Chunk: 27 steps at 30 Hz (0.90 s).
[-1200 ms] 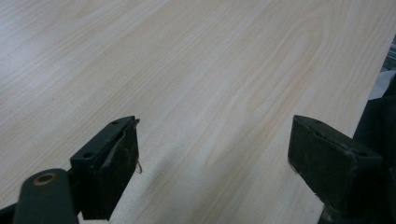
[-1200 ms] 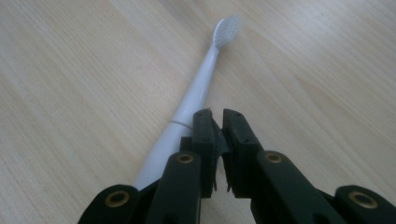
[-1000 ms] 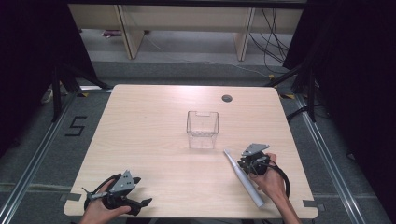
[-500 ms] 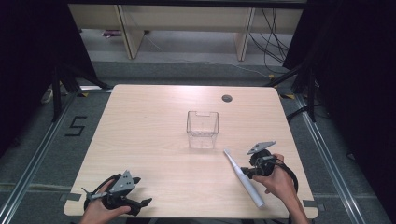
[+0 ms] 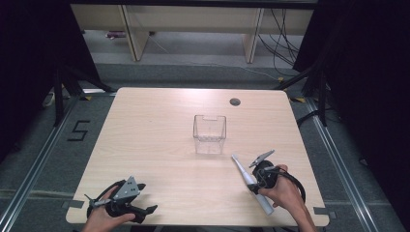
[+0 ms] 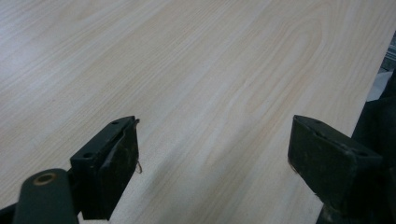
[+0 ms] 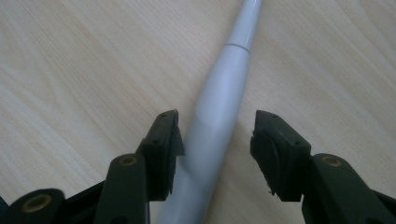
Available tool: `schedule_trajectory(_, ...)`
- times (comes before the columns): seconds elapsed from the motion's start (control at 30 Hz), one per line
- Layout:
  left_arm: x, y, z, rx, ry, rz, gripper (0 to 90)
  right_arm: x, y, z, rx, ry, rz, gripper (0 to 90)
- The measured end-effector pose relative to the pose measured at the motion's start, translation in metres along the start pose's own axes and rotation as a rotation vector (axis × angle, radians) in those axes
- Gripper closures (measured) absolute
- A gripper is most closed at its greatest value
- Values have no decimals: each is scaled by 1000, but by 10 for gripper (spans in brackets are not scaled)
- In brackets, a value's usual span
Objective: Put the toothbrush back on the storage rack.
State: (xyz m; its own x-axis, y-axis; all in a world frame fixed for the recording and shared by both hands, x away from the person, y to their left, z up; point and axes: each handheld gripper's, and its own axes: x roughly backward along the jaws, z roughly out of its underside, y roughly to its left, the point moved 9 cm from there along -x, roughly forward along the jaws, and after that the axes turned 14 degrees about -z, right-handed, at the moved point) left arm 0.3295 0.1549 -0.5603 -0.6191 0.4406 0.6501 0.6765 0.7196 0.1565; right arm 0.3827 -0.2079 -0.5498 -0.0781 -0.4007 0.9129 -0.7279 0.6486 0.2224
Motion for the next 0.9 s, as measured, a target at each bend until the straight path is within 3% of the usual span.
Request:
schedule_trajectory(0.07, 0, -1, 0, 1, 4, 1, 158, -1, 0, 1, -5, 10, -6, 528)
schedule_trajectory(0.1, 0, -1, 0, -9, 4, 10, 158, -3, -1, 0, 23, 11, -14, 530)
schedule_trajectory(0.13, -1, -1, 0, -1, 5, 3, 158, -3, 1, 2, -10, 24, -11, 533)
schedule_trajectory(0.2, -2, -2, 2, -6, 13, 6, 158, -6, -1, 1, 26, 19, -13, 547)
schedule_trajectory(0.3, -2, -1, 1, -21, 11, 1, 158, -8, -1, 3, 16, 28, -29, 571)
schedule_trajectory(0.4, 0, -1, -1, -2, -7, 8, 158, -9, -3, 6, -5, 55, -21, 609)
schedule_trajectory(0.5, -2, -2, 1, -1, 7, 4, 158, -10, -4, 7, 10, 77, -28, 659)
schedule_trajectory(0.53, -2, -3, 1, -7, 11, 3, 158, -10, -6, 6, 49, 85, -23, 657)
schedule_trajectory(0.57, -2, -3, 1, -7, 13, 7, 158, -9, -5, 8, 23, 103, -8, 662)
schedule_trajectory(0.6, -2, -4, 0, -6, 5, 5, 159, -10, -5, 8, 45, 114, -18, 662)
schedule_trajectory(0.63, -2, -5, 0, -4, 5, 8, 159, -9, -4, 9, 22, 127, -8, 663)
schedule_trajectory(0.9, -2, -5, 1, -3, 8, 11, 159, -12, -9, 4, 89, 210, 0, 664)
